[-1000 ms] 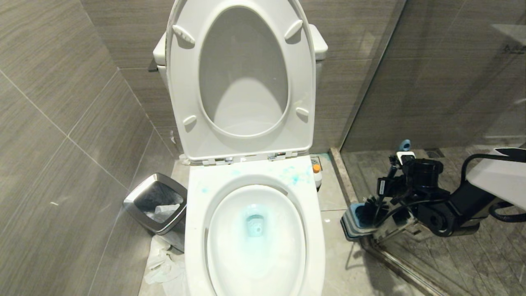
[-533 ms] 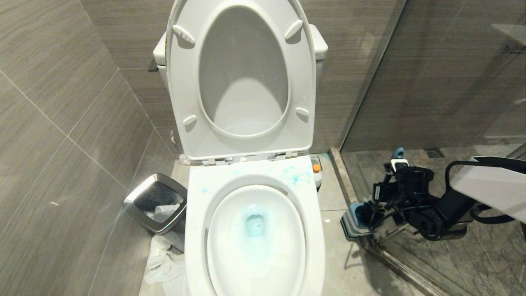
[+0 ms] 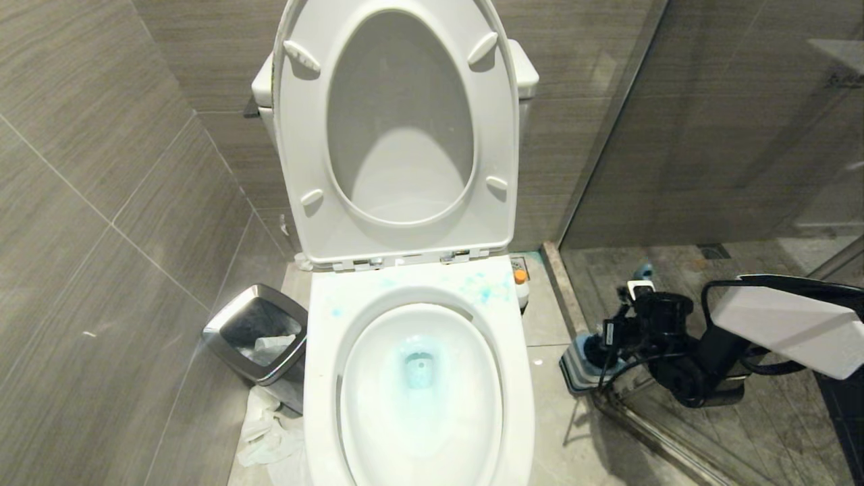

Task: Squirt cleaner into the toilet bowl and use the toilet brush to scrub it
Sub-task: Put the toilet brush back

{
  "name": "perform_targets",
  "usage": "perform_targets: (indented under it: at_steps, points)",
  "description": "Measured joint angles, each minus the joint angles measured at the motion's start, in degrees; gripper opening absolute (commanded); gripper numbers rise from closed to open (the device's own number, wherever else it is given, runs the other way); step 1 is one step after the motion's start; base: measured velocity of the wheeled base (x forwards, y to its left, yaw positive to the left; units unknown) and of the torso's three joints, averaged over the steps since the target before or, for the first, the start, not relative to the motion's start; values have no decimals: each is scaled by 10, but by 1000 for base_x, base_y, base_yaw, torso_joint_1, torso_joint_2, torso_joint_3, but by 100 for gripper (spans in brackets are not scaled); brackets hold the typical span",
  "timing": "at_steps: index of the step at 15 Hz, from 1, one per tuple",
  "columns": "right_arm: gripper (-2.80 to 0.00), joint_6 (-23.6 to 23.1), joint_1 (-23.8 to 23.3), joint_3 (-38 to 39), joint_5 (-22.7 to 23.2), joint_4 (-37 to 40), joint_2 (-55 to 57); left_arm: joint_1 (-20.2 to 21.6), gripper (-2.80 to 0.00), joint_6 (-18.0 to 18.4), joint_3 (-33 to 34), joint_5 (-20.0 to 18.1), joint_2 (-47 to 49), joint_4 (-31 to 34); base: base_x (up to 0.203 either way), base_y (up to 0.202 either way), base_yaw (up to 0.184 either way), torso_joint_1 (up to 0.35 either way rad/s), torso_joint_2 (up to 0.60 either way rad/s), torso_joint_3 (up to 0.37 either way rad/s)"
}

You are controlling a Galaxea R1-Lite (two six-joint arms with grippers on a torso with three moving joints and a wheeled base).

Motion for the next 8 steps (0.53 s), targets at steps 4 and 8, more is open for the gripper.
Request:
perform_targets:
  at_steps: [4,8]
  points:
    - [-280,-8,0,3,4,5,17,0,-280,0,0,0,0,0,0,0,0,0,0,0]
    - [-280,-11,0,67,5,12,-5,0,-280,0,0,0,0,0,0,0,0,0,0,0]
